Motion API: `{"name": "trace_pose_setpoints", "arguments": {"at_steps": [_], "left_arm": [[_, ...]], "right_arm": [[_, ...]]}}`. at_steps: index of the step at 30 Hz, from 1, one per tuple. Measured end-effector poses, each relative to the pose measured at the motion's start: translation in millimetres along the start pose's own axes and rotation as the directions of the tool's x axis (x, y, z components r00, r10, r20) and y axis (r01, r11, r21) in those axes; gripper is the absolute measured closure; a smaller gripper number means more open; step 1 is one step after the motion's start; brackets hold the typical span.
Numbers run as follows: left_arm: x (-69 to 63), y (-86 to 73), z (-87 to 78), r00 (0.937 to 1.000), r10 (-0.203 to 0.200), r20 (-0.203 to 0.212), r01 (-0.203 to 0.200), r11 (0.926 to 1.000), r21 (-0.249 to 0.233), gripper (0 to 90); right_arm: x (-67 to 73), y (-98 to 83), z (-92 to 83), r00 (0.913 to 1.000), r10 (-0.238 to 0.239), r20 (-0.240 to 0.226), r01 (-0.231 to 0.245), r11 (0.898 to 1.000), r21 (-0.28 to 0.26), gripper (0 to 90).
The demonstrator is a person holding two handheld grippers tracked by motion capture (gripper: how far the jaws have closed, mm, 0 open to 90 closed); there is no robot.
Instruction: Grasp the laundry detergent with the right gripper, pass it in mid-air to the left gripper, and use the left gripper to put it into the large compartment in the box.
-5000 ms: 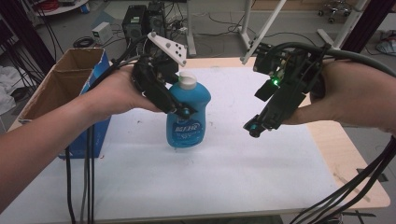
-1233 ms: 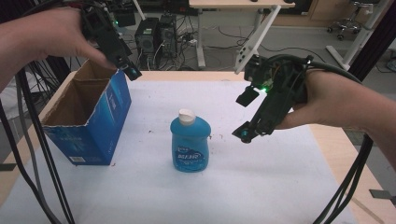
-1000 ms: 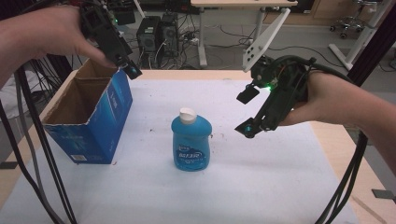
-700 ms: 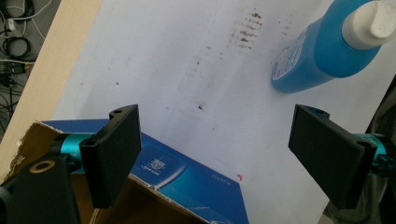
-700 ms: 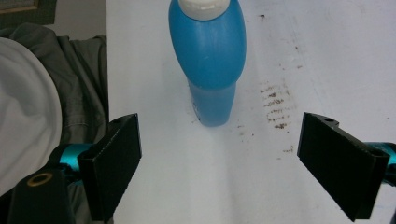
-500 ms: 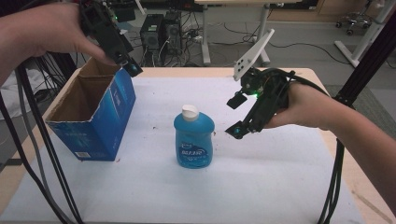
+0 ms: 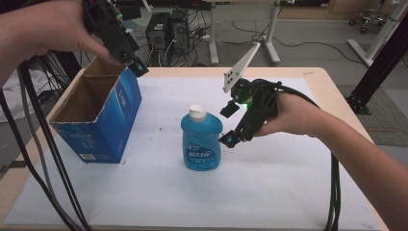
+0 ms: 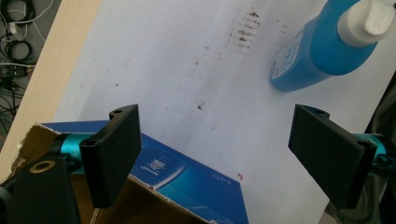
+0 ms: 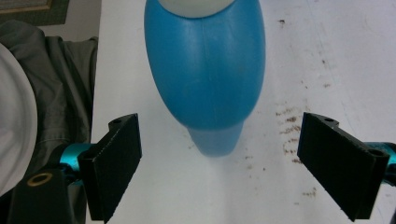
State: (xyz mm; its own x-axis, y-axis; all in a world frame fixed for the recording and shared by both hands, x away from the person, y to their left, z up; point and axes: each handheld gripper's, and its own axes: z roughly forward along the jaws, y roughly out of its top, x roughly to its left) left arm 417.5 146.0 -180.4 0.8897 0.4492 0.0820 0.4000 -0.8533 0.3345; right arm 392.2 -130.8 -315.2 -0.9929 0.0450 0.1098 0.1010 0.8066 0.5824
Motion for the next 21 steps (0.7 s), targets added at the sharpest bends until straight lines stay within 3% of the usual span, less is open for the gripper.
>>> {"name": "trace_pose_setpoints", "arguments": {"at_steps": [13, 21], "left_arm": [[-2.5, 1.6, 1.3, 0.9998, 0.015, 0.013, -0.015, 0.9999, 0.005, 17.4], [-3.1, 1.2, 0.9, 0.9998, 0.015, 0.014, -0.015, 0.9999, 0.008, 17.4]], "right_arm": [[4.0, 7.1, 21.6, 0.9993, -0.026, -0.027, 0.026, 1.000, -0.007, 13.3], [6.2, 11.5, 32.8, 0.9992, -0.035, -0.017, 0.035, 0.999, -0.004, 13.3]]}}
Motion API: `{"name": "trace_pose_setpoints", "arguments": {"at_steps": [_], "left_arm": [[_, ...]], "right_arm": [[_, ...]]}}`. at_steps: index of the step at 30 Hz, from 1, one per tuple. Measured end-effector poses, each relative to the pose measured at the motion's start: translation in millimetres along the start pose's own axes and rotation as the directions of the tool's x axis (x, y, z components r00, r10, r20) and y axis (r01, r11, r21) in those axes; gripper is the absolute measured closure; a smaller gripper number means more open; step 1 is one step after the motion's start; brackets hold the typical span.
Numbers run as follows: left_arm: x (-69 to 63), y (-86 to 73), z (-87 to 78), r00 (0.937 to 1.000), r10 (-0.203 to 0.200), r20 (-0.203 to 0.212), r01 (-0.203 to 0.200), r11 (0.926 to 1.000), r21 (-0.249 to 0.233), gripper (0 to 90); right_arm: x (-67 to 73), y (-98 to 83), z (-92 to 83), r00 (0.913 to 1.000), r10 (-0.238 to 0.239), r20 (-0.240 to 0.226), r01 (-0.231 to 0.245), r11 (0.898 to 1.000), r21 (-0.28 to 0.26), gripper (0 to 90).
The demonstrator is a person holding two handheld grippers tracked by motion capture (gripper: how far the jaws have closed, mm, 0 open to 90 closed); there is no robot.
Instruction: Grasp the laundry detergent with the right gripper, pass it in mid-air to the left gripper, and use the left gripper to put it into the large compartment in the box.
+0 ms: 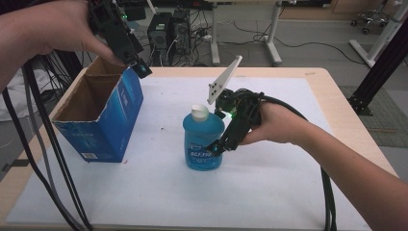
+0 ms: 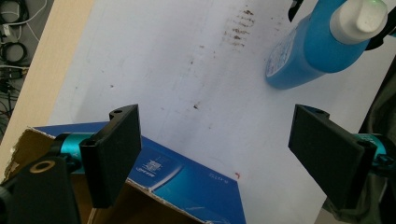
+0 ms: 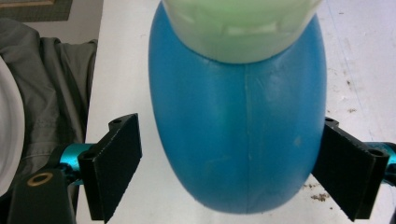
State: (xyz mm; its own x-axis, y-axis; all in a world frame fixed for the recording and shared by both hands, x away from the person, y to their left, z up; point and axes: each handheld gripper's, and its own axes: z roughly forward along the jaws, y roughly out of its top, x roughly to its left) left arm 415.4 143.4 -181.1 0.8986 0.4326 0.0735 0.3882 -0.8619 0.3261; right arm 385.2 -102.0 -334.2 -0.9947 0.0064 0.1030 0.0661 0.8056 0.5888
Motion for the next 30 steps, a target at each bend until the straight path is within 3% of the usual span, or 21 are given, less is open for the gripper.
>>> {"name": "trace_pose_setpoints", "arguments": {"at_steps": [7, 9, 22, 25, 30], "left_arm": [[-0.1, -0.1, 0.3, 1.0000, 0.003, 0.002, -0.003, 1.0000, 0.003, 17.4], [-0.3, 0.0, 0.8, 1.0000, 0.003, 0.002, -0.003, 1.0000, 0.007, 17.4], [-1.8, 0.0, 0.8, 1.0000, 0.005, 0.002, -0.005, 1.0000, 0.008, 17.4], [-1.9, 0.2, 0.8, 1.0000, 0.009, 0.002, -0.009, 0.9999, 0.010, 17.4], [-3.0, 0.5, 1.2, 1.0000, 0.007, 0.003, -0.007, 0.9999, 0.012, 17.4]], "right_arm": [[-2.1, 0.5, 2.8, 0.9998, 0.003, 0.018, -0.002, 1.000, -0.018, 13.7], [-1.9, 0.6, 2.4, 0.9998, 0.006, 0.018, -0.005, 1.000, -0.024, 20.6], [-2.5, -0.8, 3.6, 0.9988, 0.013, 0.047, -0.011, 0.999, -0.048, 21.2], [-2.5, -1.1, 2.8, 0.9992, 0.008, 0.040, -0.006, 0.999, -0.053, 29.4], [-2.3, -1.6, 2.2, 0.9989, 0.010, 0.046, -0.007, 0.998, -0.059, 29.4]]}}
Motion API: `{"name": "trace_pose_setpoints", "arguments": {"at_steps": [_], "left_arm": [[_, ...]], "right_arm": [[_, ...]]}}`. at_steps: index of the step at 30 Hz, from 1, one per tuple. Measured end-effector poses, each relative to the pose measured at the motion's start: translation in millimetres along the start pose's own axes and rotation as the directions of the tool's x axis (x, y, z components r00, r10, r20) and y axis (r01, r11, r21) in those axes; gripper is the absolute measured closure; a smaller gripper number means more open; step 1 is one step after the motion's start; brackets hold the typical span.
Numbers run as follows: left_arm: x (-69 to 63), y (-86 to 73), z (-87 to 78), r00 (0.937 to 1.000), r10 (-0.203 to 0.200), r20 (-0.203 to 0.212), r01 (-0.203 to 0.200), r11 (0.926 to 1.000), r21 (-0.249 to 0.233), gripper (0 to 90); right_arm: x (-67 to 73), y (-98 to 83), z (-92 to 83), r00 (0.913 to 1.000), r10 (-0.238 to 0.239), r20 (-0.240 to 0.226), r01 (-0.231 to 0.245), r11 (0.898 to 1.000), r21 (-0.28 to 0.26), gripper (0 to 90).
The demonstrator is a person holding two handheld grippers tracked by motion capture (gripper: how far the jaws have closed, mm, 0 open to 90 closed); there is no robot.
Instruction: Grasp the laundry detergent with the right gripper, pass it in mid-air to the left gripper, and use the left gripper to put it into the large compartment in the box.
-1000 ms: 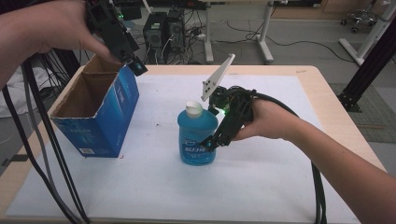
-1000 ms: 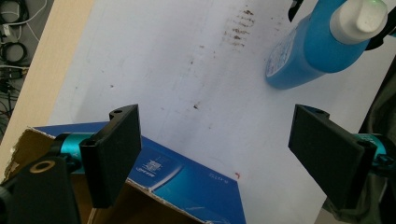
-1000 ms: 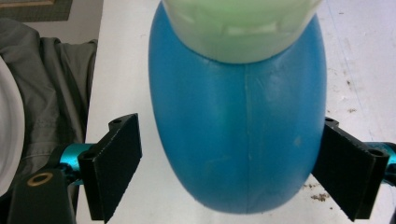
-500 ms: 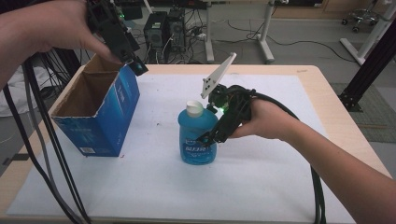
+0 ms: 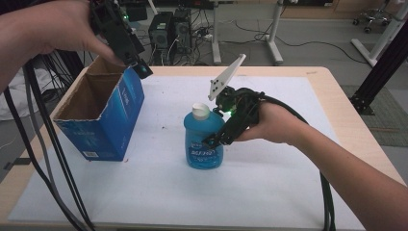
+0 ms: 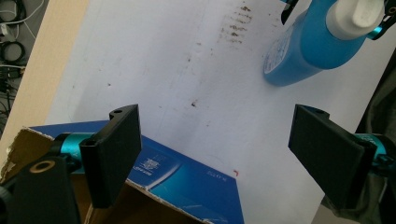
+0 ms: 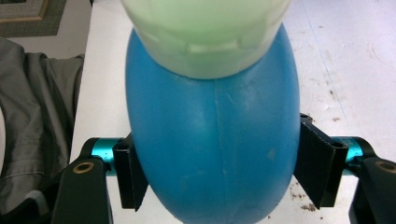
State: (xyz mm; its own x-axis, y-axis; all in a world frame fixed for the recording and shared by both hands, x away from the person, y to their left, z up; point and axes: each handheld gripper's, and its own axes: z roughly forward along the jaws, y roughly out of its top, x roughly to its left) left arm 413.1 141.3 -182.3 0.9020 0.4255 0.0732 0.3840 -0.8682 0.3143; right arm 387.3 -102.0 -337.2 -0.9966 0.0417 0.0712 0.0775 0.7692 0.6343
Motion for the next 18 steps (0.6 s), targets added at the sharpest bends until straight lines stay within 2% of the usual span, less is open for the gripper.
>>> {"name": "trace_pose_setpoints", "arguments": {"at_steps": [18], "left_arm": [[-0.5, -0.9, -0.2, 1.0000, 0.000, 0.001, 0.000, 1.0000, 0.005, 17.4]], "right_arm": [[-0.2, -1.0, 2.9, 0.9998, -0.020, -0.006, 0.020, 1.000, -0.008, 36.9]]}}
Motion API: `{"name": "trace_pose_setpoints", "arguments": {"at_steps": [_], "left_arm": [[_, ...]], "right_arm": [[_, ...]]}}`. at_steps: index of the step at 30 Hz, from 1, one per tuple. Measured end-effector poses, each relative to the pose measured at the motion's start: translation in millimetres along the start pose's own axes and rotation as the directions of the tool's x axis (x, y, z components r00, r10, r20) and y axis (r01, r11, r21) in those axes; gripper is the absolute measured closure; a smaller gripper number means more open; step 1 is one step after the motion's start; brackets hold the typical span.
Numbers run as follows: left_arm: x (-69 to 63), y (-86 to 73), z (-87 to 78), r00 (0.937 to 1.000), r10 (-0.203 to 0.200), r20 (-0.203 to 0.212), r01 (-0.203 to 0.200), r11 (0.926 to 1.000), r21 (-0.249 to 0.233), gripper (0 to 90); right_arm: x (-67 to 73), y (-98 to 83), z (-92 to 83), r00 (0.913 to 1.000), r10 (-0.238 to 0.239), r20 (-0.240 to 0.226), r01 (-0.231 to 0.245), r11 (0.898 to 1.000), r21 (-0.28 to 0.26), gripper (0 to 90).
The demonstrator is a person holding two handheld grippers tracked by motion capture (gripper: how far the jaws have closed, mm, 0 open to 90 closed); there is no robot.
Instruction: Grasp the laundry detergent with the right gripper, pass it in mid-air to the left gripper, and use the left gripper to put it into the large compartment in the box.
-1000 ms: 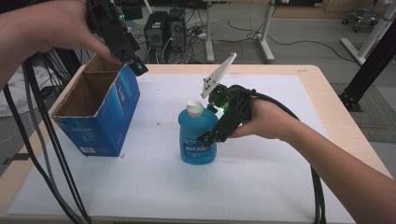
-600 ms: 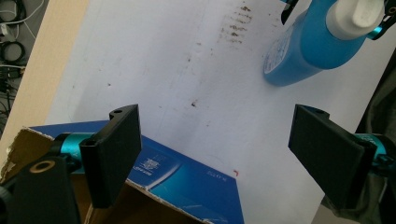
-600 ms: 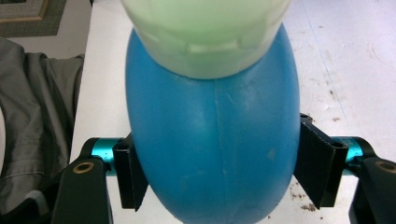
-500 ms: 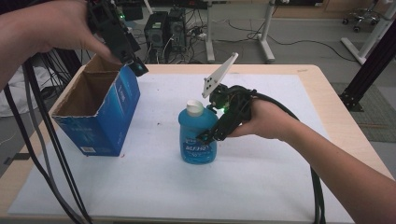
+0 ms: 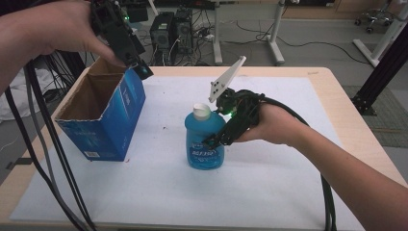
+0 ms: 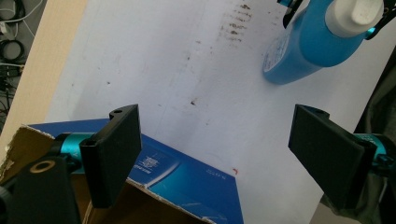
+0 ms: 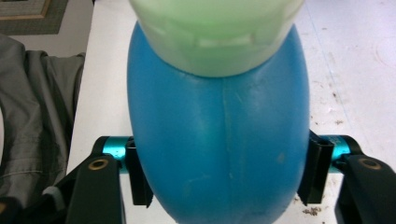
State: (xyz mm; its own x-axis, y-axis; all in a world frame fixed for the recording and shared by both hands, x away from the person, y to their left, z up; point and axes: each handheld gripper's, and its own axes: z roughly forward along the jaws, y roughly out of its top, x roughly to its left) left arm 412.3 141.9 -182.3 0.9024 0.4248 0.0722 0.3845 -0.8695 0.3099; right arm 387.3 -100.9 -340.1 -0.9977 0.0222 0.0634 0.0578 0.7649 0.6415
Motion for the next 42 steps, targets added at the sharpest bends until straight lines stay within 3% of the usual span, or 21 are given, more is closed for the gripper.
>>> {"name": "trace_pose_setpoints", "arguments": {"at_steps": [14, 22, 26, 32, 38, 42], "left_arm": [[0.1, 0.5, 1.0, 1.0000, 0.002, 0.004, -0.002, 1.0000, 0.007, 17.4], [-0.1, 2.0, 2.4, 1.0000, 0.002, 0.005, -0.002, 1.0000, 0.006, 17.4], [-1.4, 3.1, 2.9, 0.9999, 0.007, 0.010, -0.007, 0.9999, 0.009, 17.4], [-4.2, 4.1, 1.9, 0.9996, 0.018, 0.022, -0.018, 0.9998, 0.001, 17.4], [-12.7, 9.5, 1.2, 0.9937, 0.089, 0.067, -0.089, 0.9960, -0.005, 17.4], [-19.9, 18.6, -0.9, 0.9842, 0.145, 0.101, -0.144, 0.9894, -0.017, 17.4]], "right_arm": [[-0.8, -3.0, 5.0, 0.9996, -0.012, -0.024, 0.011, 1.000, -0.014, 41.8], [-1.1, -5.5, 6.0, 0.9996, -0.011, -0.026, 0.010, 0.999, -0.033, 42.1], [0.4, -6.8, 5.7, 0.9993, -0.036, -0.012, 0.035, 0.998, -0.045, 43.9], [-1.3, -8.4, 4.7, 0.9995, -0.026, -0.015, 0.025, 0.998, -0.056, 44.7], [-3.6, -8.1, -2.9, 0.9990, -0.002, -0.045, -0.001, 0.998, -0.063, 44.8], [-7.0, -6.9, -12.3, 0.9985, 0.009, -0.053, -0.013, 0.998, -0.069, 44.9]]}}
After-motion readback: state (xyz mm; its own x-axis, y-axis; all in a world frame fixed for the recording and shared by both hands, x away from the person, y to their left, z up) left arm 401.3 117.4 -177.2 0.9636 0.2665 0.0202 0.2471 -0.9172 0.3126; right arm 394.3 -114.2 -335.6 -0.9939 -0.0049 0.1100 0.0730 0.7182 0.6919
